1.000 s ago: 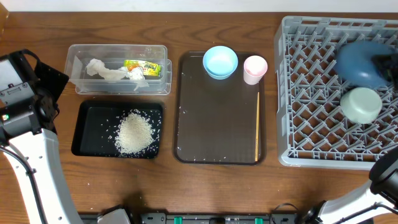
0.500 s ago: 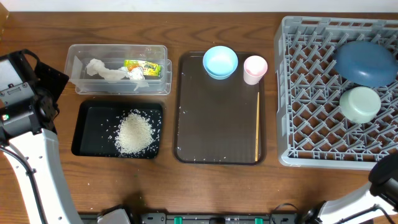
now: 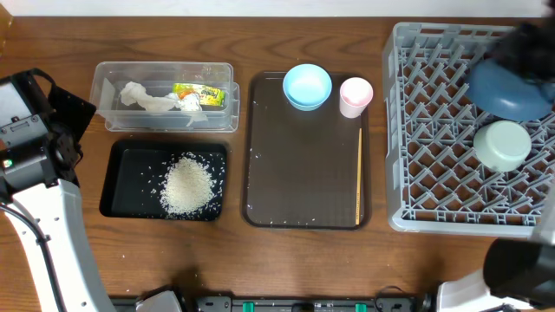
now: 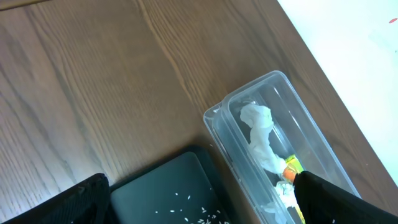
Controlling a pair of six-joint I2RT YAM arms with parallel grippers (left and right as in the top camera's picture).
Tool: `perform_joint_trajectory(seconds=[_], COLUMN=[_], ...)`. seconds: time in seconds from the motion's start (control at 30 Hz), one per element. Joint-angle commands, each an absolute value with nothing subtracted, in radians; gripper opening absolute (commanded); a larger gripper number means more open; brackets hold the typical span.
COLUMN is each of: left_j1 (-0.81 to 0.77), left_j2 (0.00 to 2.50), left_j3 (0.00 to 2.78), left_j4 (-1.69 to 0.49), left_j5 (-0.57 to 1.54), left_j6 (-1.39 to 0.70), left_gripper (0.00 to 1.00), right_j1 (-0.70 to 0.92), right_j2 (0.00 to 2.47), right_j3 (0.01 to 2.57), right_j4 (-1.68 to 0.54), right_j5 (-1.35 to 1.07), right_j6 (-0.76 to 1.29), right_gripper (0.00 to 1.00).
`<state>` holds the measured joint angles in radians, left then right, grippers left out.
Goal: Sort waste into correct bins and load items into the dishwasher rack
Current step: 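Move the right gripper to the light blue bowl and grasp it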
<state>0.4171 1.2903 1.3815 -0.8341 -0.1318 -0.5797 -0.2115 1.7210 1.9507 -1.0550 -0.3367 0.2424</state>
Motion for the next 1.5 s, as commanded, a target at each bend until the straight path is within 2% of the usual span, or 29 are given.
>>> perform_joint_trajectory(seconds=[0.0,0.13,0.27,0.43,0.57,0.77,1.03,1.27,1.33,1.37,1.43,1.47], left_j1=[0.422,0.421,0.421,0.421,0.422,0.421,0.421,0.421,0.422,0.421,0.421,0.421], left_j2=[1.294,1.294,1.294,1.294,1.294,1.294,1.294,1.294,1.294,1.294,1.294,1.294], left_j3=[1.391,1.391,1.391,1.391,1.391,1.391,1.391,1.391,1.391,1.391,1.391,1.391], left_j4=[-0.837,-0.837,-0.837,-0.837,-0.837,-0.837,-0.837,-0.837,-0.837,-0.837,-0.837,-0.837], left_j5=[-0.143,-0.143,-0.143,-0.143,-0.143,-0.143,-0.143,-0.143,-0.143,-0.143,-0.143,-0.143], left_j6=[-0.585,-0.585,-0.585,-0.585,-0.585,-0.585,-0.585,-0.585,-0.585,-0.585,-0.585,-0.585], left_gripper=[0.96,0.96,0.96,0.96,0.96,0.96,0.96,0.96,0.96,0.96,0.96,0.96], right_j1=[-0.053,0.141,0.292,0.42,0.514,0.6,0.645,0.646,0.646,0.645,0.645,0.645], right_j2=[1.711,1.756,1.838,1.969,2.088,2.25,2.382,2.403,2.403,2.403,2.403,2.404], right_j3=[1.967,1.967,1.967,1.967,1.967,1.967,1.967,1.967,1.967,1.967,1.967,1.967], right_j4=[-1.038,-0.967,-0.92,-0.87,-0.781,-0.672,-0.635,-0.636,-0.638,-0.639,-0.648,-0.653], right_j5=[-0.329,-0.284,-0.02,0.001,0.011,0.085,0.253,0.262,0.262,0.262,0.262,0.261], right_j6=[0.203,0.091,0.101,0.041,-0.047,-0.085,-0.084,-0.084,-0.084,-0.084,-0.083,-0.08], right_gripper=[0.47,0.52,0.68,0.68,0.71,0.7,0.68,0.66,0.65,0.6,0.38,0.3])
